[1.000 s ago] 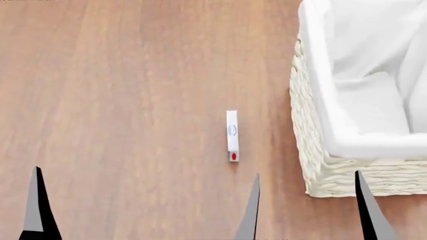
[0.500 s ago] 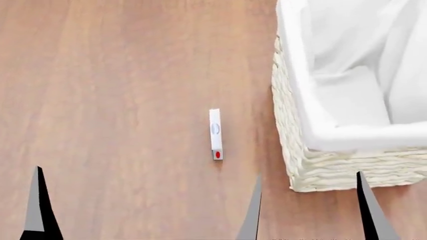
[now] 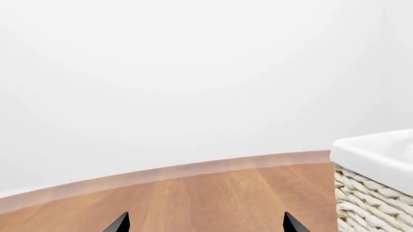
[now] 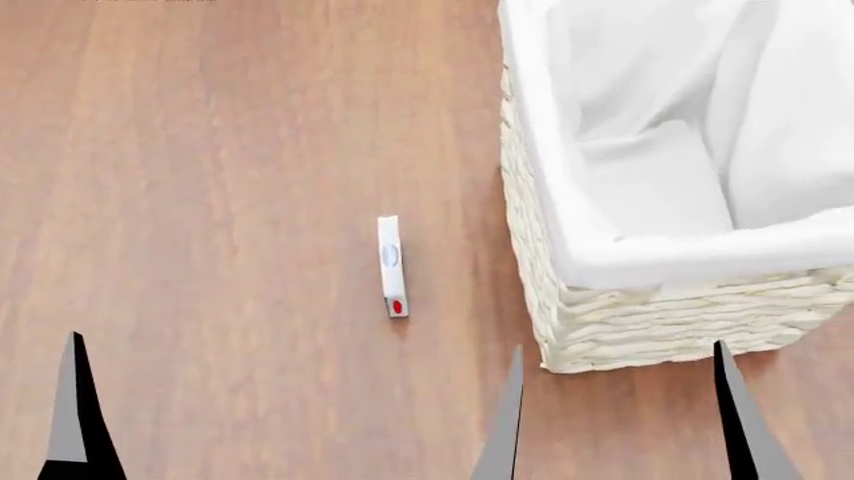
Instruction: Pick up the alphabet soup and the cream cheese box, and put them in the basket.
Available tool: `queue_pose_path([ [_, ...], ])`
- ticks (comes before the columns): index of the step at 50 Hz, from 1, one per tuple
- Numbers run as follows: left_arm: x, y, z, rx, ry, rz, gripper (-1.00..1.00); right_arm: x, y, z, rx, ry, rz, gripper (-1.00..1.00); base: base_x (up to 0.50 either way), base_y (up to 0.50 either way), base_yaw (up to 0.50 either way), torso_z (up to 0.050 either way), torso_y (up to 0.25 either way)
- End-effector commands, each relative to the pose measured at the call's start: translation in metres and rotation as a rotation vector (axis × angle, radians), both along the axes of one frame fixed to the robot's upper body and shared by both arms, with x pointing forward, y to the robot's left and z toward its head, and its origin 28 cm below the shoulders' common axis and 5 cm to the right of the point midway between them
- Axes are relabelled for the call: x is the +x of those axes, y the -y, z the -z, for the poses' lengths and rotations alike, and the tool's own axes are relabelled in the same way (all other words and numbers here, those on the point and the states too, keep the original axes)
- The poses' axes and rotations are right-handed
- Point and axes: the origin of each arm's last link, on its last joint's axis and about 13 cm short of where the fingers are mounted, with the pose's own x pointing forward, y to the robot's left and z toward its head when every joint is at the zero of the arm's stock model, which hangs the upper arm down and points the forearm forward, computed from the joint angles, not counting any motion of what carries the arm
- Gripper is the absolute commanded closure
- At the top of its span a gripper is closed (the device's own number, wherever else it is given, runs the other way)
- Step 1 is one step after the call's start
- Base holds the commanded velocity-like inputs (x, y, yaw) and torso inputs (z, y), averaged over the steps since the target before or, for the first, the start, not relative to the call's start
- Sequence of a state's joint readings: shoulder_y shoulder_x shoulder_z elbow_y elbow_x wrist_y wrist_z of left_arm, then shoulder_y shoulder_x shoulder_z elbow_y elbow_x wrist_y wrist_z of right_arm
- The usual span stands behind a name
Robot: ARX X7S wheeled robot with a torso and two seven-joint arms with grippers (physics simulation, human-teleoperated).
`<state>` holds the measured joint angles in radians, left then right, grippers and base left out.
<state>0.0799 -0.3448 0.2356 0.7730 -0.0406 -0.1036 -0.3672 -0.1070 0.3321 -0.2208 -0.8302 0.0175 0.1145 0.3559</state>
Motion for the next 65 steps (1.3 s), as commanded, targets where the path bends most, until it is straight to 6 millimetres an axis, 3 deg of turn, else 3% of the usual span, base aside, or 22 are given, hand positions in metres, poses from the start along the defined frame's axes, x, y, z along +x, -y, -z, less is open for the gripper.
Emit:
queue_pose_path([
  [1,0.0001,0.0001,-0.0003,0.0,0.001,-0.002,-1.0,0.0001,0.0001,0.0019,0.003,0.0,-0.001,-1.0,0.0,0.0,-0.18,0.0,0.0],
  [65,0.0002,0.0001,0.0016,0.0,-0.009,-0.004,-1.0,0.0008,0.0001,0.0014,0.009,-0.009,0.0,-1.0,0.0,0.0,-0.18,0.0,0.0],
])
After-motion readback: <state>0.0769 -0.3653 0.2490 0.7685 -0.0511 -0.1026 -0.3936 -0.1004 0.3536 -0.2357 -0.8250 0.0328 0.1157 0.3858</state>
